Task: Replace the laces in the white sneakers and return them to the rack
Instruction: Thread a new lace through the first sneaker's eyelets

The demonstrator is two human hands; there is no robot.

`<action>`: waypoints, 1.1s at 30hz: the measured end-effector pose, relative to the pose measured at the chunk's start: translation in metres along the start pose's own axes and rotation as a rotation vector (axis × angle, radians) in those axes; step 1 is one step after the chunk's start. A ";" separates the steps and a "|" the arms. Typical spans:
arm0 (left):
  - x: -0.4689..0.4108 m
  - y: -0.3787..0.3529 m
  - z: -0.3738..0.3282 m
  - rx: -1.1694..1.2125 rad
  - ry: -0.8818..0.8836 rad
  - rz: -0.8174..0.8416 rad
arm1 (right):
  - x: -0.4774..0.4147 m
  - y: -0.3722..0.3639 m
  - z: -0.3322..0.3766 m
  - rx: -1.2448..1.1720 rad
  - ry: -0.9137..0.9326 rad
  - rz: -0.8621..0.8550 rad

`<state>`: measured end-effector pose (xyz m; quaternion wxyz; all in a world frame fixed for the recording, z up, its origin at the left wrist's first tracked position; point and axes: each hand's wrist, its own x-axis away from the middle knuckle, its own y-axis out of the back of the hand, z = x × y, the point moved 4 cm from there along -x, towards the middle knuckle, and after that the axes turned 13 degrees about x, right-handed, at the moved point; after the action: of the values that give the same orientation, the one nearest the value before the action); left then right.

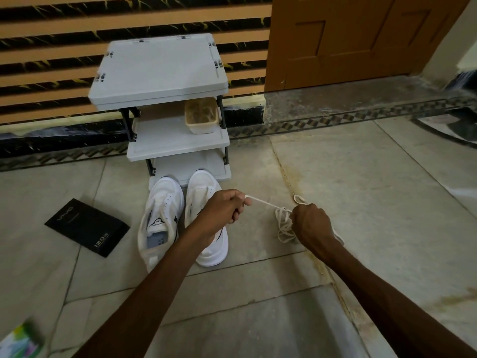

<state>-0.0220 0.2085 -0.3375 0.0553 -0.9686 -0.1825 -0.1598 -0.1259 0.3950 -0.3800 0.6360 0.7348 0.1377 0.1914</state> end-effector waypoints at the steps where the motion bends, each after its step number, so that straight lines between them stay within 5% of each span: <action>1: 0.000 0.002 0.000 -0.005 -0.017 -0.021 | 0.001 0.001 0.000 0.018 -0.009 -0.002; 5: 0.001 0.004 0.000 -0.053 -0.072 -0.054 | 0.000 0.012 0.013 -0.040 0.133 0.016; 11: -0.002 0.002 0.006 -0.261 -0.148 -0.039 | 0.010 0.055 0.057 -0.724 0.450 0.095; 16: 0.004 0.010 -0.001 -0.505 -0.294 -0.151 | 0.009 0.064 0.071 -0.750 0.470 0.109; 24: 0.014 0.020 -0.012 -0.224 -0.236 -0.154 | 0.004 0.062 0.083 -0.836 0.440 0.161; 33: 0.026 0.025 -0.018 -0.528 -0.363 -0.276 | 0.006 0.065 0.090 -0.679 0.417 -0.006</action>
<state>0.0045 0.1914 -0.3130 -0.2526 -0.9283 -0.2708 -0.0324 -0.0823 0.3086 -0.3253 0.8016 0.4278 0.1948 0.3694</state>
